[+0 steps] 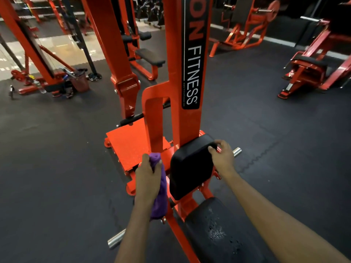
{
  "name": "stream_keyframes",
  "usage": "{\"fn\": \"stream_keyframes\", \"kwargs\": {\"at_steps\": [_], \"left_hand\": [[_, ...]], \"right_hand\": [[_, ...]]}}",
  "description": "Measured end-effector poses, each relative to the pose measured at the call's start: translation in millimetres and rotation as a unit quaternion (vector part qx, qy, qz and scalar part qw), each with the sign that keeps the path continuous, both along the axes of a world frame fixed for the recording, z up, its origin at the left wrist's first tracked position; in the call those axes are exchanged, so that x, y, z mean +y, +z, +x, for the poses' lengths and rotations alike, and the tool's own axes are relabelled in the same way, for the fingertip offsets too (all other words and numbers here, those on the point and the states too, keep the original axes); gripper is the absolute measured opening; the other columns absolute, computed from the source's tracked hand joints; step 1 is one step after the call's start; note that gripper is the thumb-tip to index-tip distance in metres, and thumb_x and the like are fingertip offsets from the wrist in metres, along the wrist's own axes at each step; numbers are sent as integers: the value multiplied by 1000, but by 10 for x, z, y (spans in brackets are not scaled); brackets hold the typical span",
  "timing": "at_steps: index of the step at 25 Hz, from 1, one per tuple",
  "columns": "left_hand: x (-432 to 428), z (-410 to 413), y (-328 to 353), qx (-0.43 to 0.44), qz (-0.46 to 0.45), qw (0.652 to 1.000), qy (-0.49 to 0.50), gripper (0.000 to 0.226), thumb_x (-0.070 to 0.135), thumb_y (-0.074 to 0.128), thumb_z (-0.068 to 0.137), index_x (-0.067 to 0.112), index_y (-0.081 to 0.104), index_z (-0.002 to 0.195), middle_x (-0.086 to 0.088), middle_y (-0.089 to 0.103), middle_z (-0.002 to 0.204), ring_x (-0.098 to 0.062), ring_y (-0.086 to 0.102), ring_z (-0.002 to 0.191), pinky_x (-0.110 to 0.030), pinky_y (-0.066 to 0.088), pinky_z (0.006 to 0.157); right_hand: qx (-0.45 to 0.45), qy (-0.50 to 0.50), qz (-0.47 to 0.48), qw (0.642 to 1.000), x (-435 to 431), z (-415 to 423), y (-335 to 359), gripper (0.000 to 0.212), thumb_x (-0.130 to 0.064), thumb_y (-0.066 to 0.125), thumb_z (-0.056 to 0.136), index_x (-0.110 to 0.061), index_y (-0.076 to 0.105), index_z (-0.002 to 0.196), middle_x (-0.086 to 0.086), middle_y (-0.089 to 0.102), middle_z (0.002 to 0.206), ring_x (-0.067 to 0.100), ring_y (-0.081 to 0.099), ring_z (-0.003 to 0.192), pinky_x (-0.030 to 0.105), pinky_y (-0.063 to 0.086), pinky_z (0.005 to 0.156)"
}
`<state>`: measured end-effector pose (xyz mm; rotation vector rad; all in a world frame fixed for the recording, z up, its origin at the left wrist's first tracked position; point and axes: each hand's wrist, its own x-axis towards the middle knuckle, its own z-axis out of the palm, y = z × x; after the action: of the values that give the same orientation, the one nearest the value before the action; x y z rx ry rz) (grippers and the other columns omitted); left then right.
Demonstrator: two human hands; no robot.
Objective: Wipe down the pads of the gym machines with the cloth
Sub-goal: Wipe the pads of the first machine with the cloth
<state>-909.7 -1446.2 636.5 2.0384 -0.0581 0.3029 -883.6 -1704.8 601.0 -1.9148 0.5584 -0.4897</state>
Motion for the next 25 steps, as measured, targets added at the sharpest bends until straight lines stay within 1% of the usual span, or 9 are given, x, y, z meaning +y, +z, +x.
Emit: {"fn": "stream_keyframes", "kwargs": {"at_steps": [2, 4, 7, 9, 12, 14, 18, 21, 25], "left_hand": [[-337, 82, -63, 6, -27, 999, -36, 21, 11, 69, 93, 18, 49, 96, 7, 62, 83, -14, 61, 78, -15, 37, 65], [-639, 115, -212, -13, -41, 997, -68, 23, 18, 74, 89, 19, 55, 102, 5, 62, 92, -20, 60, 87, -30, 44, 76], [-855, 182, -602, -15, 41, 999, 3, 50, 53, 68, 83, 22, 55, 120, -5, 56, 131, -27, 48, 117, -45, 42, 99], [-919, 190, -757, -5, 23, 999, 26, 62, 63, 61, 82, 30, 45, 133, -10, 41, 151, -28, 35, 140, -47, 31, 116], [-1158, 217, -743, -25, 7, 998, 55, 52, 45, 54, 93, 23, 43, 138, -10, 40, 155, -34, 38, 141, -54, 31, 116], [-1350, 162, -621, -53, 112, 989, 77, 45, 32, 61, 91, 22, 48, 133, -5, 43, 154, -42, 42, 135, -58, 38, 109], [-1358, 182, -704, -65, 236, 968, 58, 71, 21, 73, 81, 29, 45, 145, 1, 34, 161, -43, 34, 142, -62, 41, 102], [-1237, 169, -811, -106, 148, 981, 66, 61, 23, 61, 88, 23, 47, 147, 2, 34, 161, -33, 36, 143, -47, 32, 117], [-1162, 226, -969, 15, -146, 976, 162, 44, 36, 47, 100, 24, 53, 142, 5, 55, 146, -13, 50, 135, -44, 41, 113]], "right_hand": [[70, 62, -47, 995, -146, 105, -14, 45, -21, 69, 93, -17, 57, 136, 8, 46, 151, 26, 41, 141, 44, 34, 119], [115, 132, -75, 982, -210, 202, 14, 59, -28, 62, 99, -20, 40, 153, 7, 23, 166, 24, 22, 153, 46, 21, 125], [105, 171, -90, 976, -214, 276, -44, 56, -24, 54, 103, -19, 36, 155, 8, 28, 164, 26, 24, 152, 47, 20, 125], [73, 162, -108, 978, -224, 225, -115, 52, -22, 55, 102, -18, 41, 153, 6, 38, 159, 25, 29, 150, 44, 23, 123], [56, 169, -119, 977, -325, 226, -143, 49, -25, 59, 101, -19, 47, 148, 1, 48, 152, 21, 37, 144, 37, 27, 119], [50, 175, -113, 977, -389, 254, -167, 48, -28, 63, 98, -22, 51, 145, -1, 52, 147, 22, 43, 139, 37, 32, 118], [55, 177, -107, 977, -436, 277, -179, 48, -35, 65, 96, -30, 53, 141, -8, 57, 139, 16, 48, 132, 38, 40, 113], [30, 168, -110, 979, -418, 265, -206, 47, -34, 66, 95, -30, 55, 140, -9, 59, 137, 15, 50, 130, 39, 42, 112], [31, 160, -113, 980, -386, 237, -198, 48, -36, 64, 96, -30, 52, 143, -8, 56, 141, 14, 47, 133, 33, 39, 112]]}}
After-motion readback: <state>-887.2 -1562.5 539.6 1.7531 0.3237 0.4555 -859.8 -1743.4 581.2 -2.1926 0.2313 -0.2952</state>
